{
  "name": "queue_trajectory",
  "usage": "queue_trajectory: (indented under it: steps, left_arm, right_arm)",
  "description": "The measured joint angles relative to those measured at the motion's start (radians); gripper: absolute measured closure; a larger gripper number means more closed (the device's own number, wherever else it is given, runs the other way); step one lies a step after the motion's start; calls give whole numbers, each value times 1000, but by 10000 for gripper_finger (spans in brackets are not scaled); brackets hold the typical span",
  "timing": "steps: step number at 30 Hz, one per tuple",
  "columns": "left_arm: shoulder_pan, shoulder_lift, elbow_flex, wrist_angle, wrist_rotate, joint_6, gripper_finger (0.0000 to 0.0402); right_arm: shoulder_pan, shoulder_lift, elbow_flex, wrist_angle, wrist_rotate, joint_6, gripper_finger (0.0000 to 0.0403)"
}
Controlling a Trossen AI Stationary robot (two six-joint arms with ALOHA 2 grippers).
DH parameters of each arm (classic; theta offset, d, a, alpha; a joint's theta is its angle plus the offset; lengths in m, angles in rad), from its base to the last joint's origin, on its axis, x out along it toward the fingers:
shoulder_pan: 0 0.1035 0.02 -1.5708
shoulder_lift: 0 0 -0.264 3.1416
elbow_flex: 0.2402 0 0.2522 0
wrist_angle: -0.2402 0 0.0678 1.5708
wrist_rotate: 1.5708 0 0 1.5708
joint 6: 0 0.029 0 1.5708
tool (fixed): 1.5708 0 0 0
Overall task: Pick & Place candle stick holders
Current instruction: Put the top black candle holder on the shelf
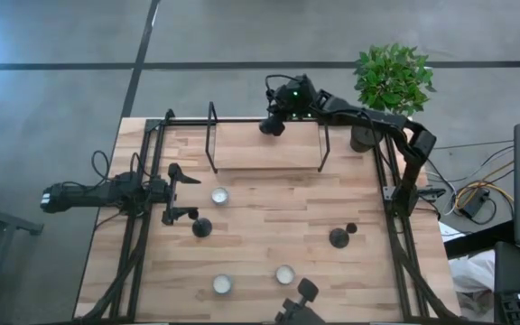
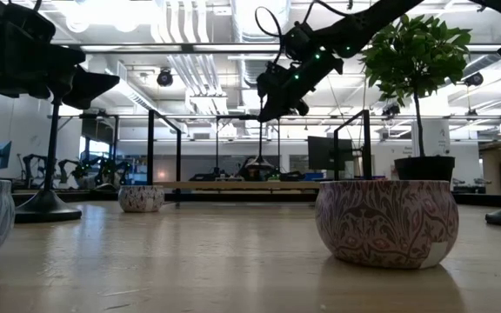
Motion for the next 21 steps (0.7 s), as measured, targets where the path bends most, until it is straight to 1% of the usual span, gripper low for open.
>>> queue_trajectory:
  steps: [7,12,21]
  left_arm:
    - [0,0,0,0,0,0,3]
    - [-1,0,0,0,0,0,3]
    - [-1,0,0,0,0,0,3]
  right_arm:
    - [-4,29,69,-65,-23,-15,392]
    - [-9,38,68,-81,-51,-4,392]
    - [-9,62,67,-81,-53,-7,392]
